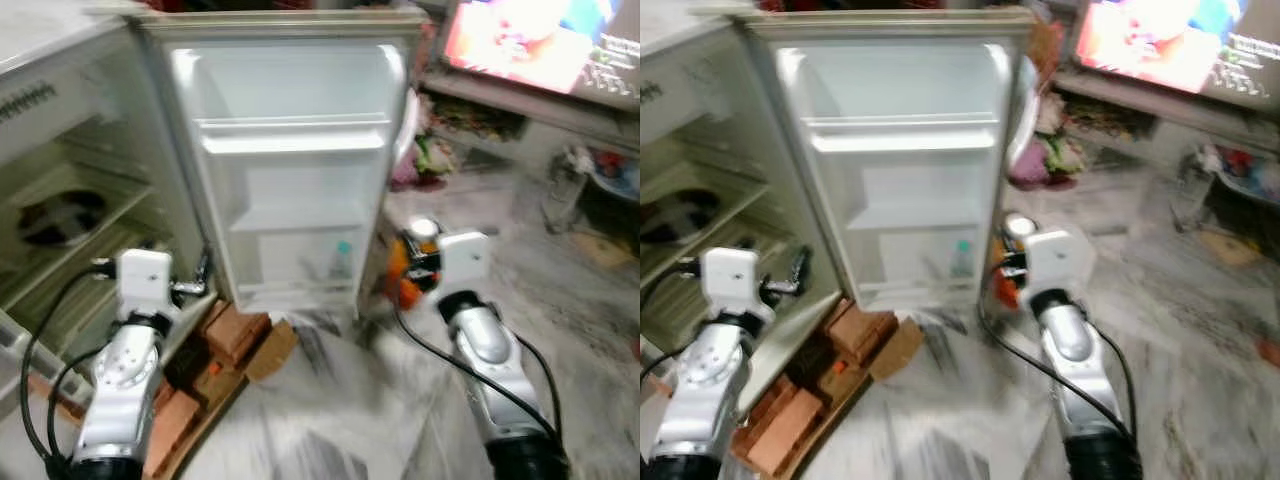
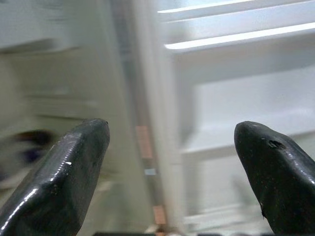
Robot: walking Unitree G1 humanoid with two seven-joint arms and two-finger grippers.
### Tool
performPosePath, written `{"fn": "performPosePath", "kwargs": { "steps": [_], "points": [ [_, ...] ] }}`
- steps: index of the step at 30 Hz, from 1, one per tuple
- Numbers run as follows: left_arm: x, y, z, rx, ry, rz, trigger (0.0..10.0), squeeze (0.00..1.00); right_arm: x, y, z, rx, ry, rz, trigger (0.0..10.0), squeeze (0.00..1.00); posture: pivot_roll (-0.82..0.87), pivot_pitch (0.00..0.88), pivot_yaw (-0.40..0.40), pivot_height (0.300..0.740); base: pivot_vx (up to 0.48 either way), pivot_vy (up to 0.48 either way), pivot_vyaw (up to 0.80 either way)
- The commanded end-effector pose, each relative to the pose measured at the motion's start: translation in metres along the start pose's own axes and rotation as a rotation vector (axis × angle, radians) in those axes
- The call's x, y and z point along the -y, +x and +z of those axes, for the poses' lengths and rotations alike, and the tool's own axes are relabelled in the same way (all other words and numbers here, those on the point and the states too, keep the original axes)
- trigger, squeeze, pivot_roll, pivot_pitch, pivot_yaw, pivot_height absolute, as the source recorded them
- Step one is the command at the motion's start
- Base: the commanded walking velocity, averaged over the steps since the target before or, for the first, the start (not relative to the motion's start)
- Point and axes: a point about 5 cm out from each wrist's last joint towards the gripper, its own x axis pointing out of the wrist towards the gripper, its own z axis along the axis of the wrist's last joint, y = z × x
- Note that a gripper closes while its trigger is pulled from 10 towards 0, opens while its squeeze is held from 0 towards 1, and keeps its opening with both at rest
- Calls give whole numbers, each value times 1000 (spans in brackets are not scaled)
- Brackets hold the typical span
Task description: Restocking fridge
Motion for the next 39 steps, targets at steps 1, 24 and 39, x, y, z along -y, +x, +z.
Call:
{"fn": "performPosePath", "kwargs": {
  "steps": [1,24,39],
  "points": [
    [-13,-3,-2,-14,17,38,10000,0,-17,8,19,90,20,63,10000,0,58,0,-49,740,382,0,0],
    [-9,0,-2,-28,26,68,10000,0,-18,8,16,76,19,65,10000,0,63,0,-50,740,115,160,169],
    [-9,2,2,-5,20,31,10000,0,-17,10,15,75,8,61,10000,0,69,0,-48,740,264,83,0]
  ]
}}
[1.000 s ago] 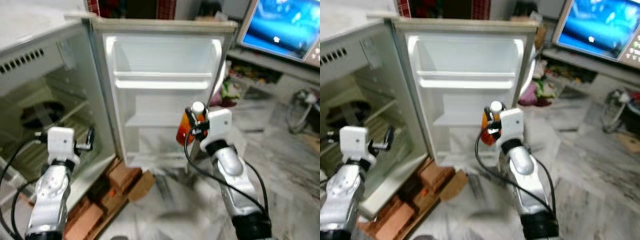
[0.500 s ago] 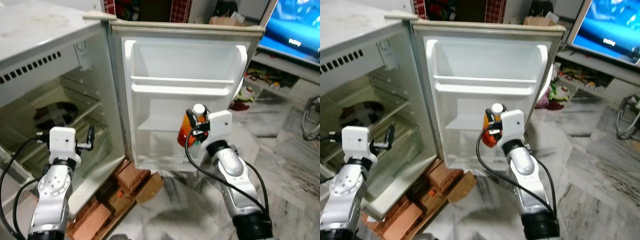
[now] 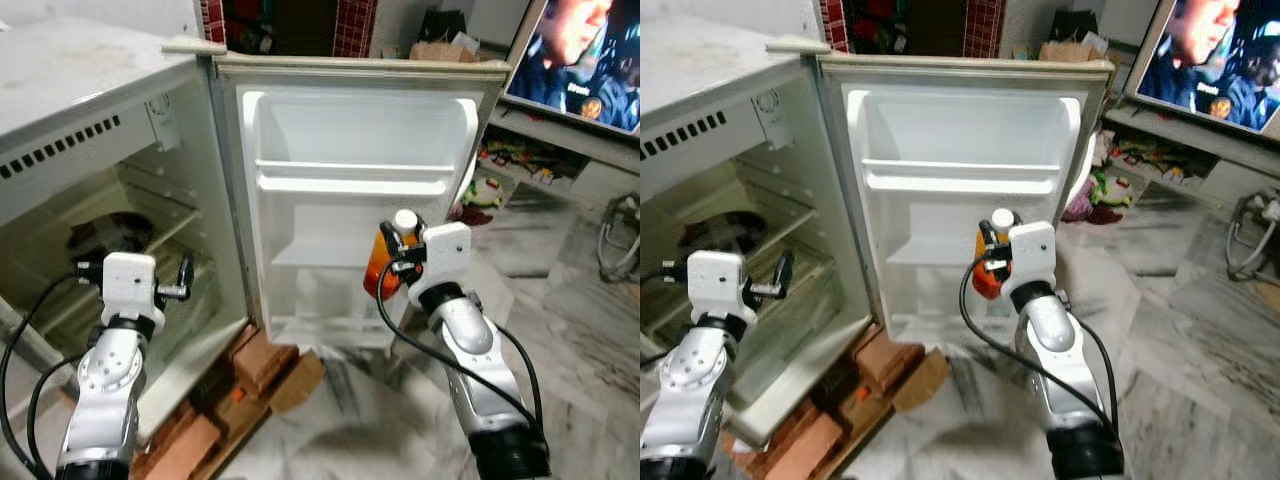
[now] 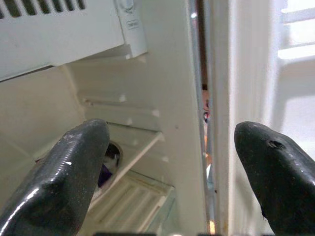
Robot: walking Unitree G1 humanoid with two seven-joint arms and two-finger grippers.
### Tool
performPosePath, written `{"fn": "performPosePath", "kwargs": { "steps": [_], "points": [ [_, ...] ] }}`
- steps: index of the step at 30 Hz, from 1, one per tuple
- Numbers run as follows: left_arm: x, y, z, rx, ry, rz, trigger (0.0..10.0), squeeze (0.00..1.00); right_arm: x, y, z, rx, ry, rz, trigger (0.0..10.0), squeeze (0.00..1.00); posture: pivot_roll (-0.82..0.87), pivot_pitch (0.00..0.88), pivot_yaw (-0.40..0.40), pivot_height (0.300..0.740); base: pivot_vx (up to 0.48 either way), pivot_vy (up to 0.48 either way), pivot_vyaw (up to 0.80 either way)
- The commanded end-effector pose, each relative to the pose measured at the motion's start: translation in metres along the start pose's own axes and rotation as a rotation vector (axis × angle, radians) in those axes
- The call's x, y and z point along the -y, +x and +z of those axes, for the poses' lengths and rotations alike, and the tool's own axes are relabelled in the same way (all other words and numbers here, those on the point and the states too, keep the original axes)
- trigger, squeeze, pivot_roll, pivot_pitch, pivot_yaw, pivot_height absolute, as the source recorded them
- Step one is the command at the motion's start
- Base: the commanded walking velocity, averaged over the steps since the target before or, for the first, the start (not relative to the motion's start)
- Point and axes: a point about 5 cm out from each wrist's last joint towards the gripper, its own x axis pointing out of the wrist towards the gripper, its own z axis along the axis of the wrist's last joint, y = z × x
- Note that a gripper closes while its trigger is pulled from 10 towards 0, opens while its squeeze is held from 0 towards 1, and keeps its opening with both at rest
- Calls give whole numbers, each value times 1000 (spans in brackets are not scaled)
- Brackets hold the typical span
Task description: Restocking fridge
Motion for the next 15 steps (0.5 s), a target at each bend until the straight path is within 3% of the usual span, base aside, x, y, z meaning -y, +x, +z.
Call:
{"fn": "performPosePath", "kwargs": {
  "steps": [1,3,15],
  "points": [
    [0,1,1,0,-8,-16,10000,0,0,4,7,35,-13,-3,10000,0,69,0,-48,740,379,251,0],
    [1,1,1,-8,-7,-16,10000,0,0,4,6,33,-11,-4,10000,0,70,0,-48,740,298,126,0],
    [0,0,0,-21,7,-11,10000,0,-2,3,4,27,-7,0,10000,0,73,0,-43,740,0,0,0]
  ]
}}
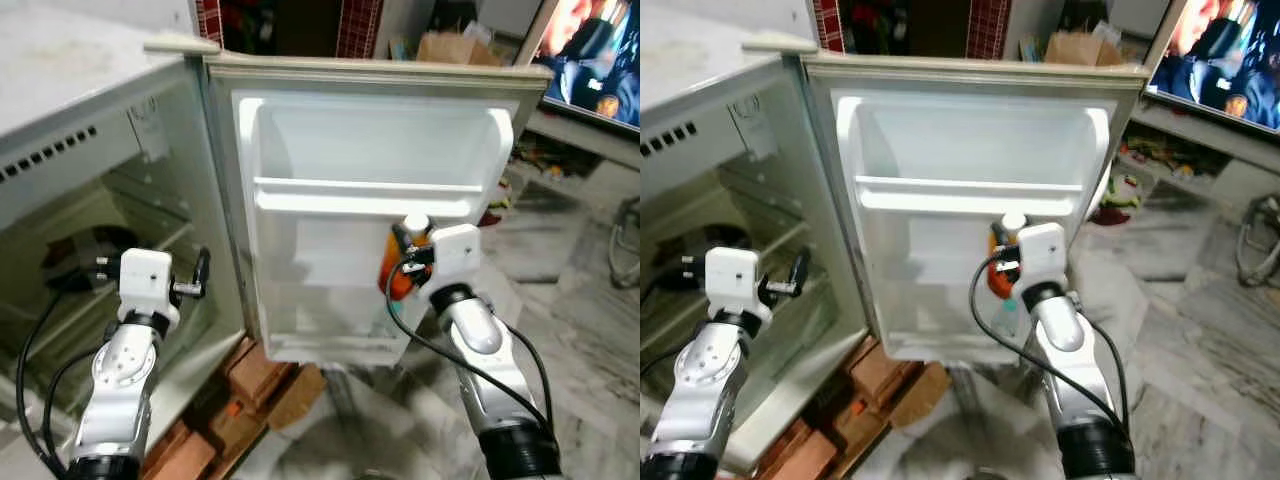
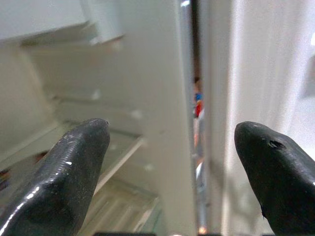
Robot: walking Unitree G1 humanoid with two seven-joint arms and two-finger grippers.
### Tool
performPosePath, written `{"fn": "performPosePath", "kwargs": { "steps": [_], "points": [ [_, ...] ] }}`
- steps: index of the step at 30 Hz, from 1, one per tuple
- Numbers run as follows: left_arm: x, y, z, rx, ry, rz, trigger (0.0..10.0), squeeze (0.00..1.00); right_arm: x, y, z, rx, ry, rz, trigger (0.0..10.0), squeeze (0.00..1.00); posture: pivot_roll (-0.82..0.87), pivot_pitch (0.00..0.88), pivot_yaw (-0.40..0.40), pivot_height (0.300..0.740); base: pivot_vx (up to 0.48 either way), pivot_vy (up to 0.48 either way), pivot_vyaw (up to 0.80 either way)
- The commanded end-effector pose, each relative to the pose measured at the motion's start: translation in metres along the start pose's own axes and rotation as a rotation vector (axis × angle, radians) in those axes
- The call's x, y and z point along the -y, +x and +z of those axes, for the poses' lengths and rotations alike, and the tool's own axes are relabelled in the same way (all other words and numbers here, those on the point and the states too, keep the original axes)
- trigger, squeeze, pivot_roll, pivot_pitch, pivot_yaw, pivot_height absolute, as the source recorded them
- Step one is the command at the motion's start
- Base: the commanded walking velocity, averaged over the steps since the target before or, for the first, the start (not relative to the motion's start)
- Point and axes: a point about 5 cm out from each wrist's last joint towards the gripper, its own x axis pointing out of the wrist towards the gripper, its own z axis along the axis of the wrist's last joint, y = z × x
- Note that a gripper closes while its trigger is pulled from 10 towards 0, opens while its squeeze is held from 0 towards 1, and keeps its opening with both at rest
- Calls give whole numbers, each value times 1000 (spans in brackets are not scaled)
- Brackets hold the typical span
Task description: Restocking fridge
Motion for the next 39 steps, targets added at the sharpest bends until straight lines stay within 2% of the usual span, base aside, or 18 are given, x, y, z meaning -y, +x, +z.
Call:
{"fn": "performPosePath", "kwargs": {
  "steps": [1,8,14,28,39],
  "points": [
    [-4,-1,1,-4,6,14,10000,0,-7,4,9,47,7,26,10000,0,73,0,-42,740,0,0,0],
    [-3,-1,1,-6,13,14,10000,0,-8,2,7,33,9,28,10000,0,75,0,-40,740,0,0,0],
    [1,-4,0,-11,-8,-30,10000,0,-7,3,-8,-63,51,9,10000,0,78,0,-38,740,0,0,0],
    [0,-6,0,-14,-2,-22,10000,0,-11,4,-11,-96,69,30,10000,0,84,6,-35,740,240,0,0],
    [1,-5,0,-18,-3,-16,10000,0,-11,4,-12,-107,79,37,10000,0,83,6,-37,740,0,0,0]
  ]
}}
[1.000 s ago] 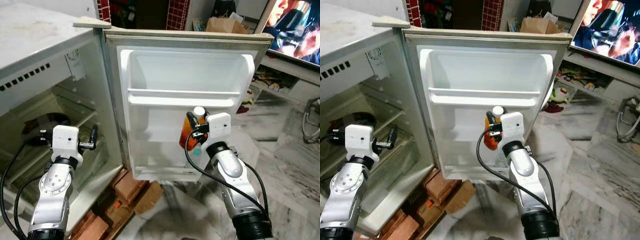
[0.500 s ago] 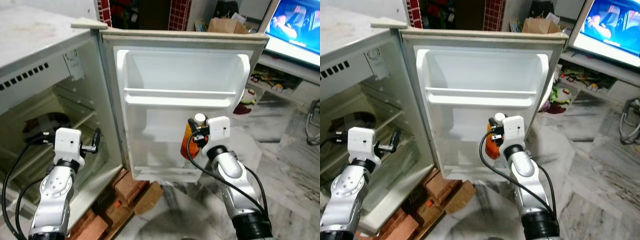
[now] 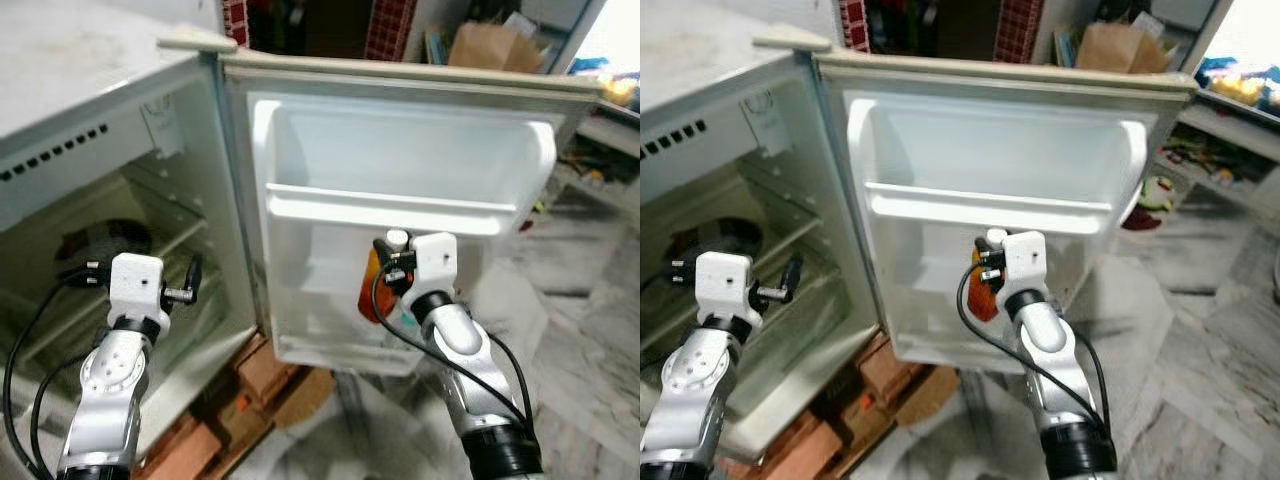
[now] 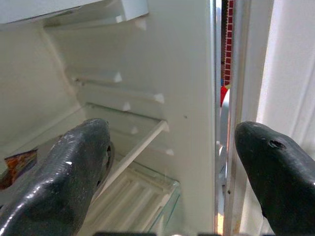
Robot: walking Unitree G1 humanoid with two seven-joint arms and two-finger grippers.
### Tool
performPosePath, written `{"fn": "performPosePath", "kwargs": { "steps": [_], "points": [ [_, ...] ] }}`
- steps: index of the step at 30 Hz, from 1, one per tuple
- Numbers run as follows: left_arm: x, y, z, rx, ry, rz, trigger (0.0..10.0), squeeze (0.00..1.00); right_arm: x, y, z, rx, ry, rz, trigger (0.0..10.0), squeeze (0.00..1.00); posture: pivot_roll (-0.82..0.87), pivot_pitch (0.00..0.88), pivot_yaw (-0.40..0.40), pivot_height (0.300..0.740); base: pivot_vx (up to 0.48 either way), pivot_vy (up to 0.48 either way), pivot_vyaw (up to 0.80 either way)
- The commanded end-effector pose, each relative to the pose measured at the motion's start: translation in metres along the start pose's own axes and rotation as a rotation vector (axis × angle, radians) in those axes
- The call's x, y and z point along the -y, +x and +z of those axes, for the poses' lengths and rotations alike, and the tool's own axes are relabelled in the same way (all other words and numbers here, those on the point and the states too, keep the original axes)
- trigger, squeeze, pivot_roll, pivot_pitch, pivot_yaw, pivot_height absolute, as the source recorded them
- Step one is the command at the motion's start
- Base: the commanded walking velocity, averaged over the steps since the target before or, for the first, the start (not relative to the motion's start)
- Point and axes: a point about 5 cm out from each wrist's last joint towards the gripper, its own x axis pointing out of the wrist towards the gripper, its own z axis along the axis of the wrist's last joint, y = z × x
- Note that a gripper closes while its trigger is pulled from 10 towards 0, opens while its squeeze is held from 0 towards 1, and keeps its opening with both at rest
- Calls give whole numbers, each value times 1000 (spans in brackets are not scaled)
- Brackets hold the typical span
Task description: Restocking fridge
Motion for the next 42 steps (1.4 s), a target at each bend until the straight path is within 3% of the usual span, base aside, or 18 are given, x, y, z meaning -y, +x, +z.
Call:
{"fn": "performPosePath", "kwargs": {
  "steps": [1,10,17,23,28,42],
  "points": [
    [1,0,1,0,-3,3,10000,0,4,1,3,6,-2,-5,10000,0,83,6,-38,740,0,0,0],
    [1,-3,2,0,-6,11,10000,0,3,0,6,13,14,-8,10000,0,83,18,-38,740,0,0,0],
    [3,-4,-1,-6,-11,8,10000,0,1,2,3,13,37,-6,10000,0,89,11,-50,696,0,0,0],
    [-7,6,4,-1,28,127,10000,0,-5,10,7,26,34,20,10000,0,96,9,-56,661,0,0,0],
    [-3,4,6,8,28,82,10000,0,-4,13,10,43,39,14,10000,0,105,16,-50,631,0,0,0],
    [-5,8,12,42,24,56,10000,0,4,13,14,92,18,-31,10000,0,99,15,-47,631,0,0,0]
  ]
}}
